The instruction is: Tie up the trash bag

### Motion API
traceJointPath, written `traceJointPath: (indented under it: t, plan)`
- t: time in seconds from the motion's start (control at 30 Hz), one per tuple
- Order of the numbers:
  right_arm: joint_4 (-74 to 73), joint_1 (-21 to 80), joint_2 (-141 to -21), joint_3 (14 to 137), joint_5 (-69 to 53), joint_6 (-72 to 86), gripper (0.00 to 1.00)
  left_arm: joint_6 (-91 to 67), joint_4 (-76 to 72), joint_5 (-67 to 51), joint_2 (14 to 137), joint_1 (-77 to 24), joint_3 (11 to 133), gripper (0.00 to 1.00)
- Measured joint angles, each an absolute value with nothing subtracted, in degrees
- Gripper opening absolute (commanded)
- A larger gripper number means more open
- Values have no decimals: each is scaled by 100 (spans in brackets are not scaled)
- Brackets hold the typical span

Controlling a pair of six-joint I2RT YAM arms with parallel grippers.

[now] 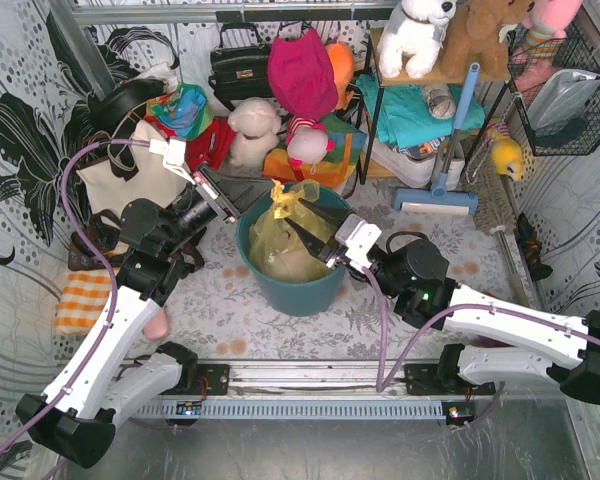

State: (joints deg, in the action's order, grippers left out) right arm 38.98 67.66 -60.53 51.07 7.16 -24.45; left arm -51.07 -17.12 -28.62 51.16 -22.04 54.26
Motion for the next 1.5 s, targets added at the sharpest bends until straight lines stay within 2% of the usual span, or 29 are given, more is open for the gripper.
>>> traceJointPath:
  t: [0.23,0.43,0.6,0.63,0.87,1.2,1.37,1.4,1.43,1.5]
  plan:
    - [4088,6766,-6440,5356,685,-2969,26,-5109,-1715,-2877,5116,-2204,5426,0]
    - [4504,6766,-6812,5374,775,-3122,30,-5109,-1715,-2908,5116,-2204,5426,0]
    - [5155,6766,-7085,5378,1070,-3194,3,-5109,-1715,-2930,5116,-2204,5426,0]
    - [5352,6766,-7131,5378,1177,-3212,0,-5103,-1712,-2932,5113,-2204,5426,0]
    - [6401,6766,-7011,5096,1712,-3065,0,-4801,-1398,-2720,5094,-2204,5472,0]
    - [6018,6766,-5649,4185,2377,-2029,0,-3826,-134,-1500,5105,-2204,5848,0]
    - [5878,6766,-5435,3793,2626,-1514,0,-3667,217,-1194,5098,-2200,5848,0]
    - [5830,6766,-5459,3763,2628,-1433,0,-3667,217,-1260,5098,-2200,5848,4]
    - [5795,6766,-5487,3745,2628,-1387,0,-3680,202,-1365,5103,-2200,5848,13]
    - [5760,6766,-5548,3732,2622,-1280,0,-3730,126,-1671,5137,-2200,5850,39]
